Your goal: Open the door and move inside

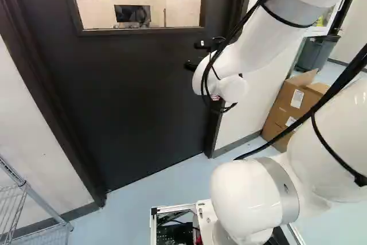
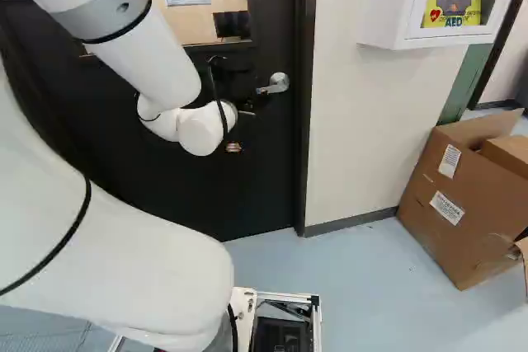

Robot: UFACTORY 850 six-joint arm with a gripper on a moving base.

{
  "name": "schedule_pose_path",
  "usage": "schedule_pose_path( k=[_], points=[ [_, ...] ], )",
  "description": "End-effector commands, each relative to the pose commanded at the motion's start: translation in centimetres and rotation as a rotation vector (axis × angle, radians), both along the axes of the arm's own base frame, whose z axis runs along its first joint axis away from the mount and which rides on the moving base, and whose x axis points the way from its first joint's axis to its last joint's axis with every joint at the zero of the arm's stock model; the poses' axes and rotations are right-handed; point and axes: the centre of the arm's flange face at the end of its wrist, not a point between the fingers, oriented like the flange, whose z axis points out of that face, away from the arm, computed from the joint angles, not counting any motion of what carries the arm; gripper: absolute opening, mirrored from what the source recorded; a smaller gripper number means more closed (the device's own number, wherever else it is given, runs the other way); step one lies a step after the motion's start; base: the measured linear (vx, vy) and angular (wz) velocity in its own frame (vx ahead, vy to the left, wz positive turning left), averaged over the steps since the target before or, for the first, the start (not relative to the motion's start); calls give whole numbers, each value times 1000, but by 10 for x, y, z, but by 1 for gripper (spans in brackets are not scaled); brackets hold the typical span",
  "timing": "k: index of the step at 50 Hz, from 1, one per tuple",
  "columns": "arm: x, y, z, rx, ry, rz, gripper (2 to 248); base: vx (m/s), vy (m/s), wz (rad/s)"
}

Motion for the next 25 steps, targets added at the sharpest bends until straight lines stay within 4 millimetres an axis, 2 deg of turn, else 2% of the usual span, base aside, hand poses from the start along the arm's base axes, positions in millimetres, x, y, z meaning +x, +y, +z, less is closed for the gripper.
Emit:
schedule_pose_path(
  k=[25],
  points=[
    [19,0,27,0,-55,0,247,0,0,0]
  ],
)
